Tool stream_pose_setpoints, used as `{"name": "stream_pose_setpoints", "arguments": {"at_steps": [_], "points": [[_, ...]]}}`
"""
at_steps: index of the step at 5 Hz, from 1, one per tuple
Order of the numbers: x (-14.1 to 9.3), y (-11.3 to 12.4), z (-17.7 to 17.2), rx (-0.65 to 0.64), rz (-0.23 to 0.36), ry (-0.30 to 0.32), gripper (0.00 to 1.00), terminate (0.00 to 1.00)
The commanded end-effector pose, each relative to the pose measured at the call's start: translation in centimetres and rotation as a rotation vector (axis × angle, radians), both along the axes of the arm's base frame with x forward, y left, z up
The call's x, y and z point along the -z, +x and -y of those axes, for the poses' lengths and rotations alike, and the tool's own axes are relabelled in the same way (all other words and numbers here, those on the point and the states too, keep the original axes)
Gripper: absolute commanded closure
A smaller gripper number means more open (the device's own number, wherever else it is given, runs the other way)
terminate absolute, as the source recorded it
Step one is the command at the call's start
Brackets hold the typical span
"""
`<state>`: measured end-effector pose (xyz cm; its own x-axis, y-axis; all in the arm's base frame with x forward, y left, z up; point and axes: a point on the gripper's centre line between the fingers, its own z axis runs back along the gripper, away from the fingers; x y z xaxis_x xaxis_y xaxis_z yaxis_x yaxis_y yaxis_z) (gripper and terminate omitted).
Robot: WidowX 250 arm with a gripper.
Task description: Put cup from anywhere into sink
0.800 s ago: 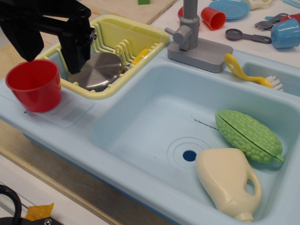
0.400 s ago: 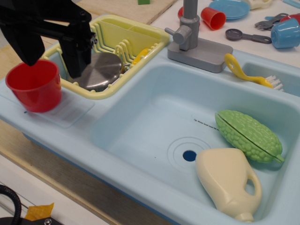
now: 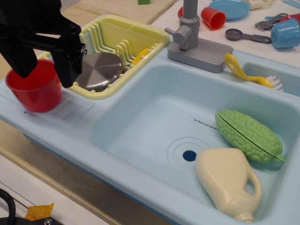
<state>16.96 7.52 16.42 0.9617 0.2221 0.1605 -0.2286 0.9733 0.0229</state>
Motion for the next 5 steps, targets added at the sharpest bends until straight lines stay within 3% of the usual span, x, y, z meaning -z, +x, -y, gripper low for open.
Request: {"name": "stream_pose_setpoints", "arguments": {"at_steps": [1, 2, 3, 5], "points": [[0.8, 0.0, -0.6, -0.007, 0.009, -0.020, 0.00, 0.00], [1.7, 0.1, -0.6, -0.009, 0.000, -0.044, 0.00, 0.00], [2.2, 0.5, -0.5, -0.005, -0.019, -0.057, 1.00, 0.00], [2.4, 0.3, -0.4, -0.011, -0.016, -0.061, 1.00, 0.00]]}}
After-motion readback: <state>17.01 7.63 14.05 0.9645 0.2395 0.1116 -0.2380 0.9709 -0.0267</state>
